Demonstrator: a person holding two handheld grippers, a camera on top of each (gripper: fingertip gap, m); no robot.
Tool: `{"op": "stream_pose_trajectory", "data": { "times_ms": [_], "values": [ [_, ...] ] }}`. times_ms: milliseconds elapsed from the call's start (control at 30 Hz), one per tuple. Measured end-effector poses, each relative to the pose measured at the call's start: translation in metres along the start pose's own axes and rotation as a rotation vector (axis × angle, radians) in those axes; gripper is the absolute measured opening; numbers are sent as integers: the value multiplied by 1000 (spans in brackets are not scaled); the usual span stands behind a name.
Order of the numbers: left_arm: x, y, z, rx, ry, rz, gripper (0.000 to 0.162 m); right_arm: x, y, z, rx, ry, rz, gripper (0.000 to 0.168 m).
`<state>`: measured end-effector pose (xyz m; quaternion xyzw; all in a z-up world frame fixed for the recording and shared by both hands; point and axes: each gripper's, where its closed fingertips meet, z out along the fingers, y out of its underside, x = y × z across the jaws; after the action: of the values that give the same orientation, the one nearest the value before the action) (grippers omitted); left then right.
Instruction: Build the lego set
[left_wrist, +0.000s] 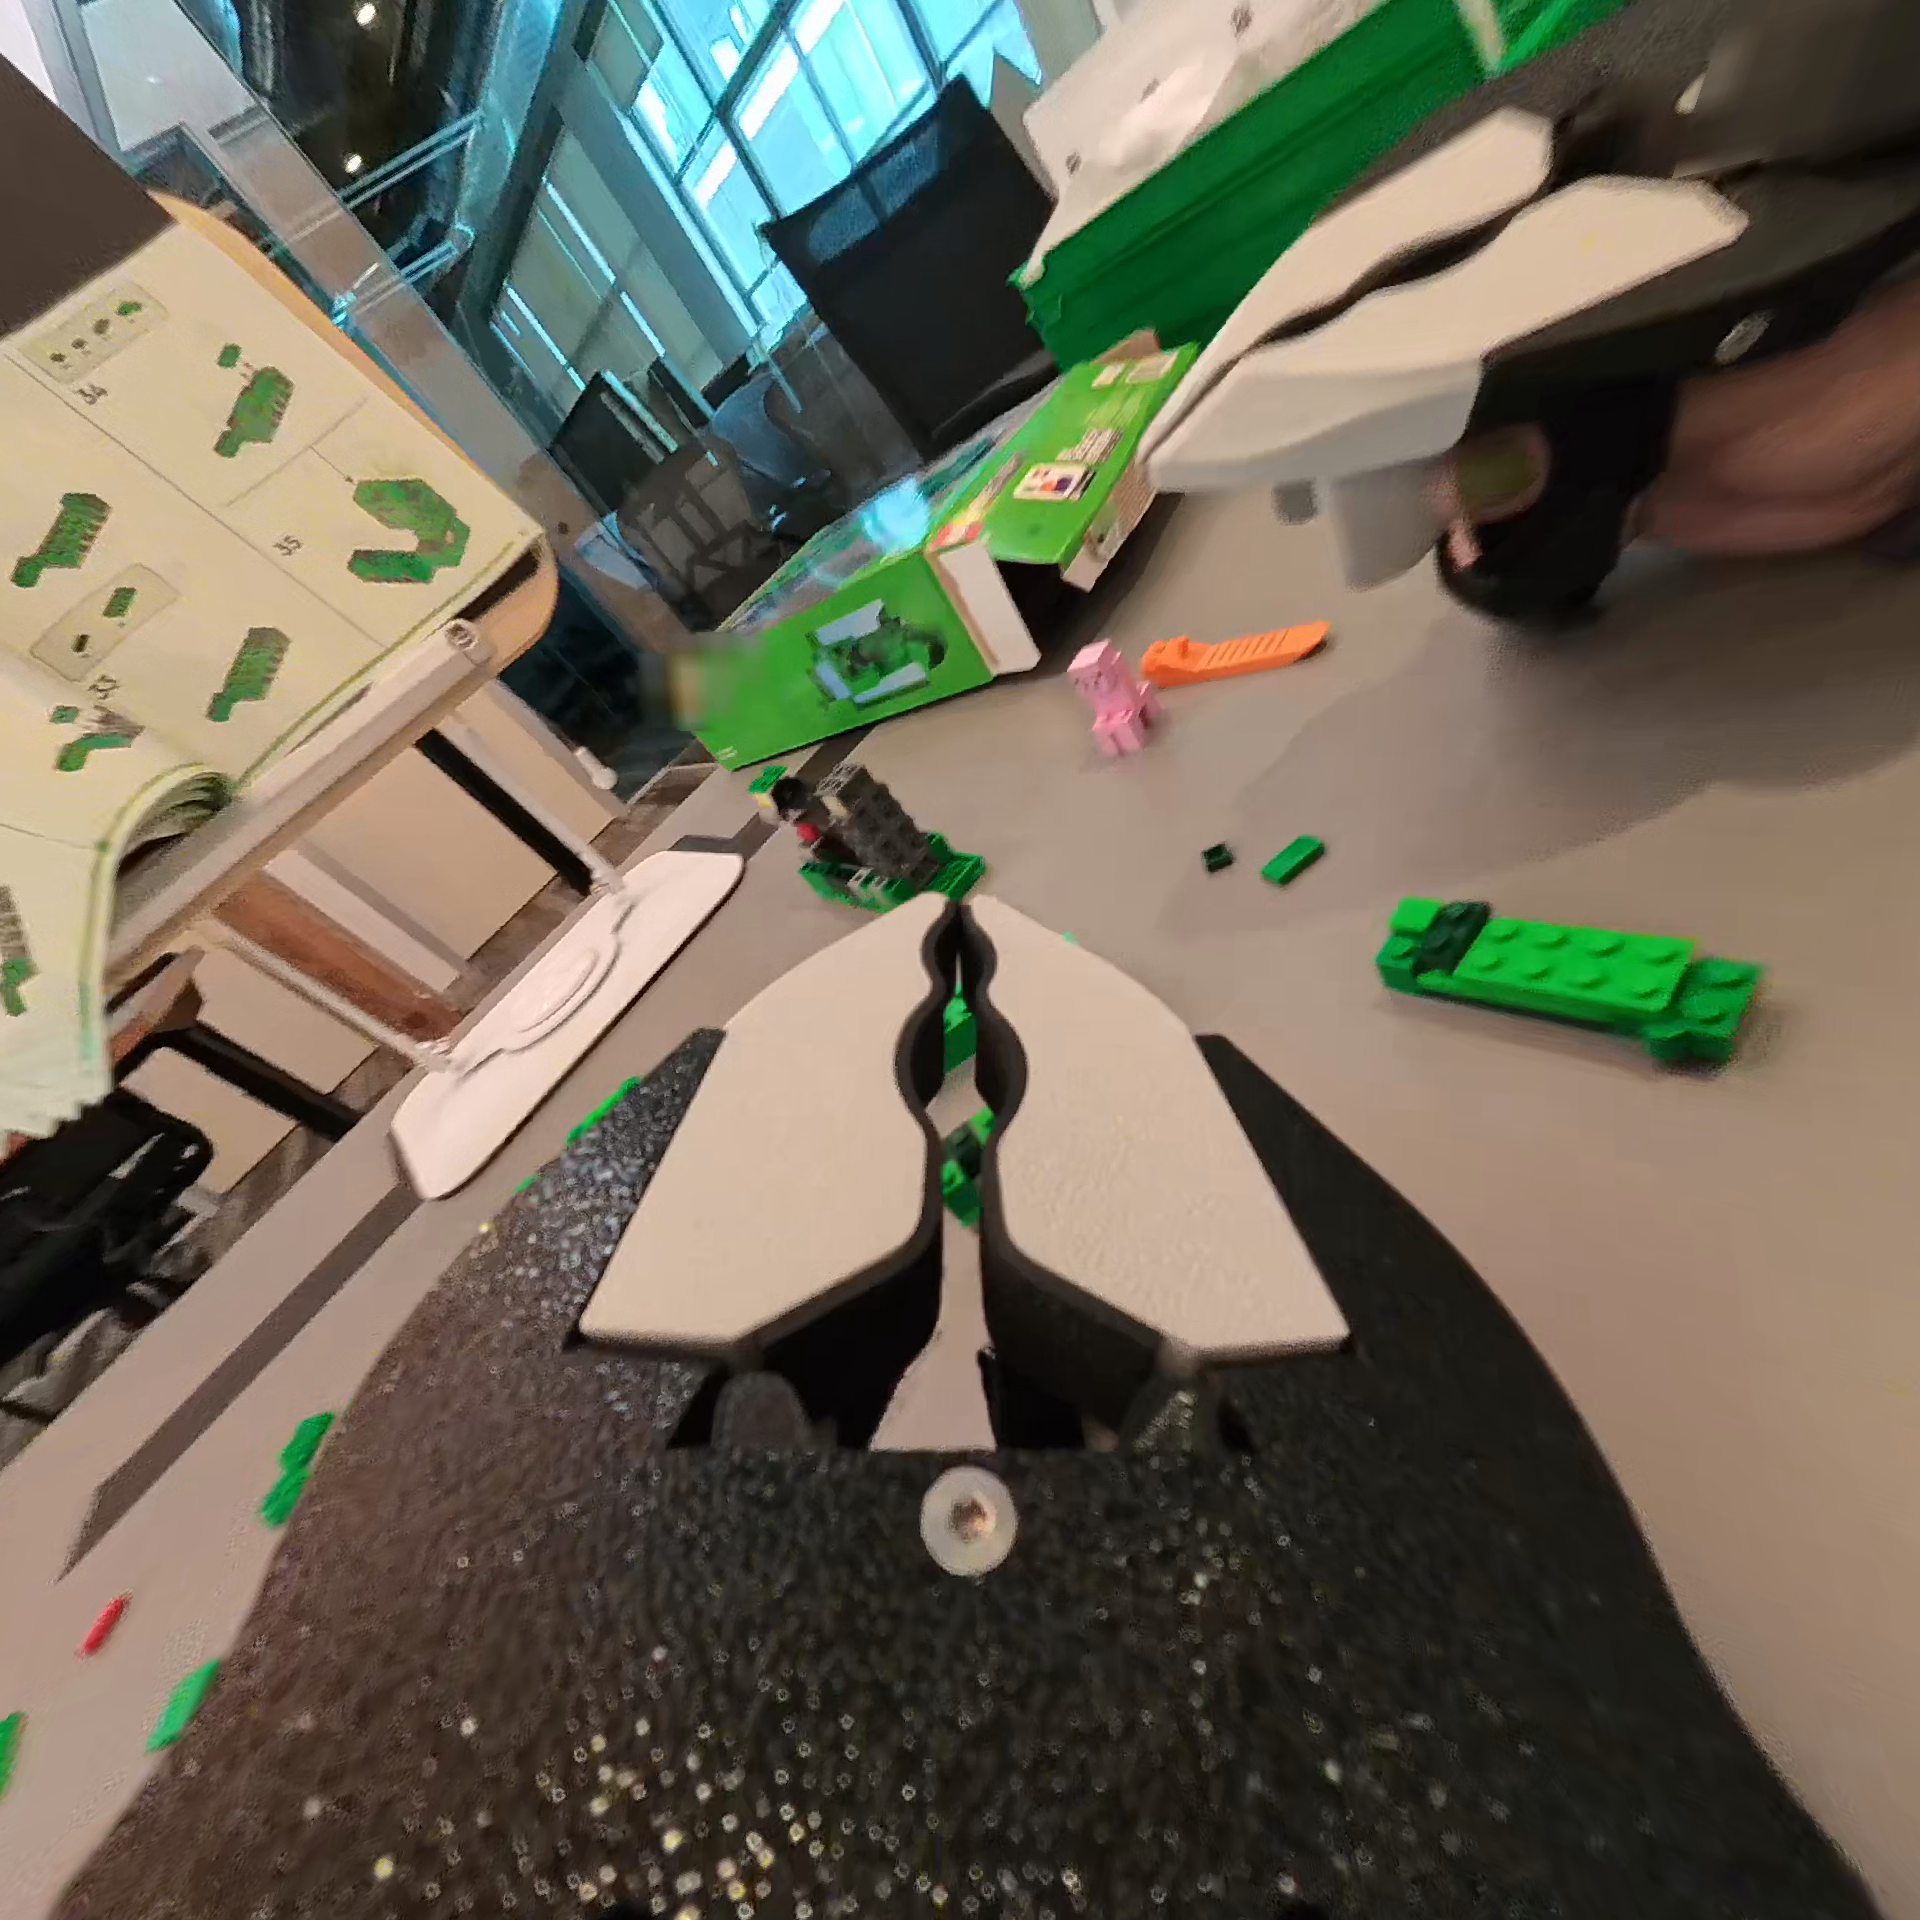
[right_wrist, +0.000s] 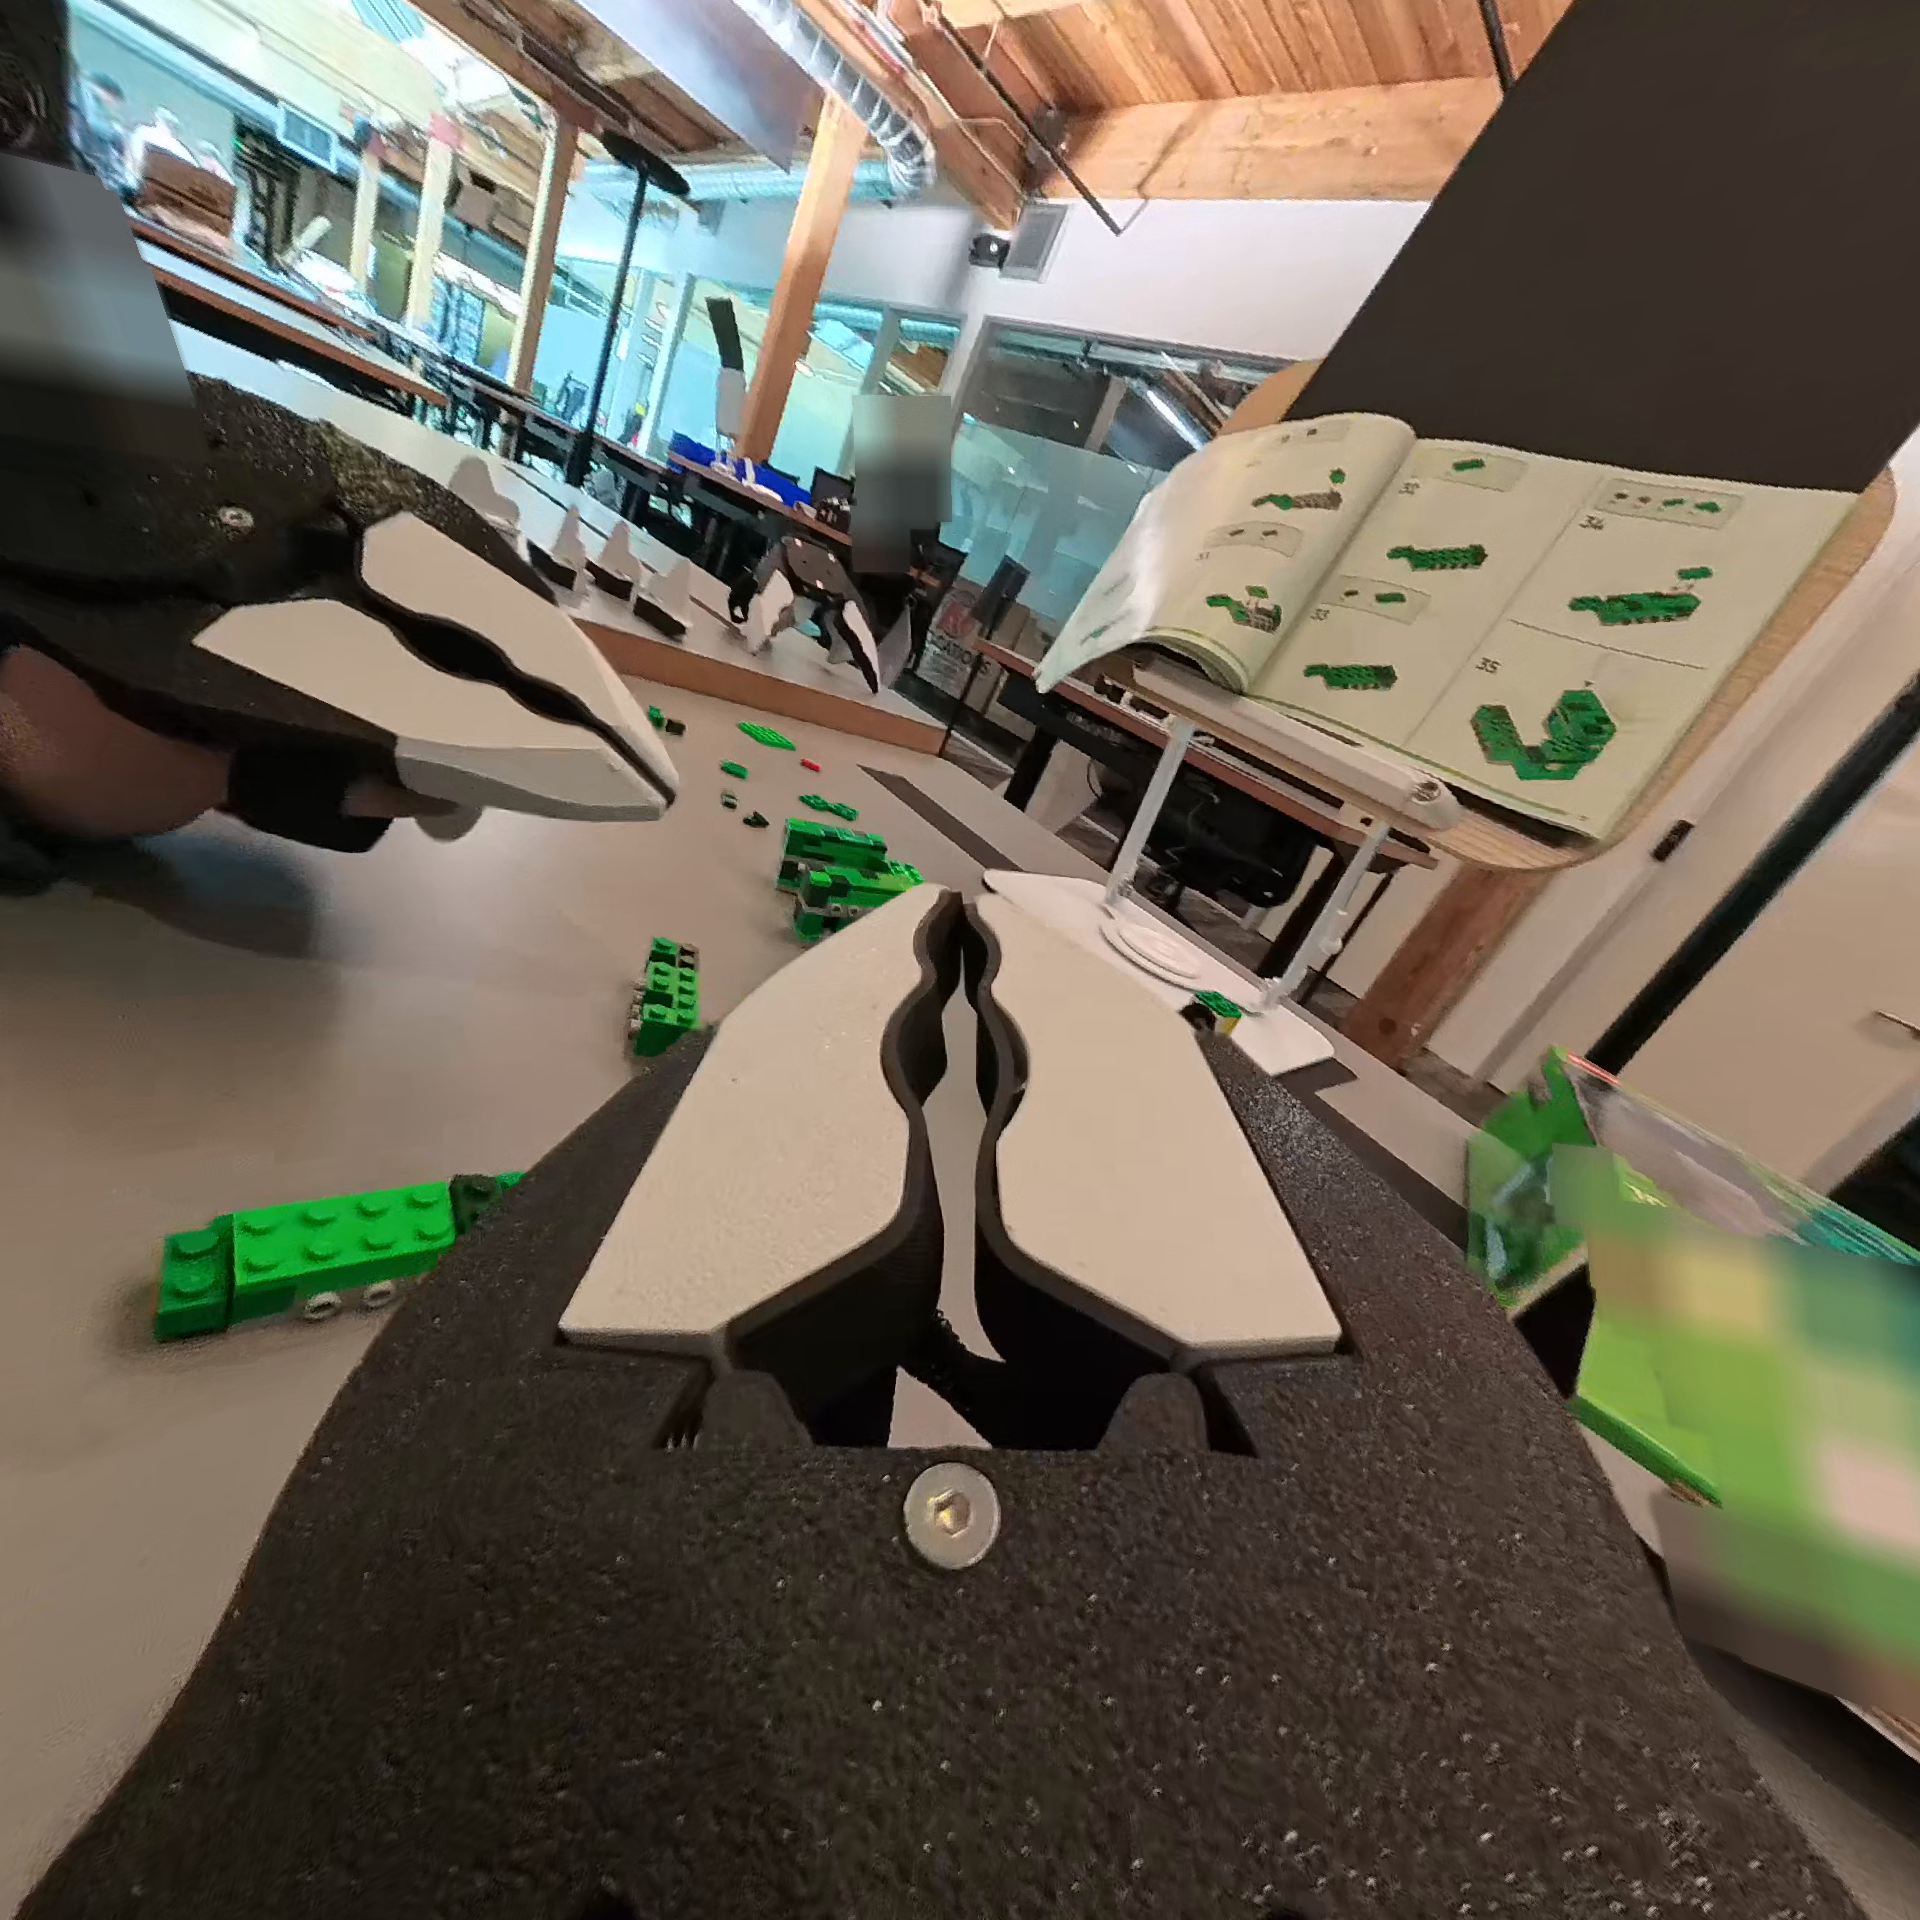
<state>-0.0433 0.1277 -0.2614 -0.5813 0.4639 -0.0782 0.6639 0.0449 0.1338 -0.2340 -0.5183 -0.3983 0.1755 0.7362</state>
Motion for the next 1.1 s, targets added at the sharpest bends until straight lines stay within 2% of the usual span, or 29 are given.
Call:
{"op": "stream_pose_trajectory", "data": {
  "times_ms": [167, 367, 500, 700, 967, 1100],
  "values": [
    [30, -12, 2, 22, 116, -9, 0, -9, -2, 4, 30, -98, 78, 0],
    [45, -1, 9, -43, 187, 88, 0, -17, -1, 5, 20, -169, 97, 0],
    [47, -7, 5, 3, 213, 63, 0, -37, 5, 8, -50, -322, 106, 0],
    [59, -18, -3, 73, 300, 40, 0, -34, 1, 6, -21, -318, 144, 0],
    [66, -16, -2, 58, 370, -35, 0, -40, 2, 6, -31, -310, 86, 0],
    [69, -18, -3, 59, 407, -87, 0, -46, 2, 0, -47, -380, 120, 0]
  ]
}}
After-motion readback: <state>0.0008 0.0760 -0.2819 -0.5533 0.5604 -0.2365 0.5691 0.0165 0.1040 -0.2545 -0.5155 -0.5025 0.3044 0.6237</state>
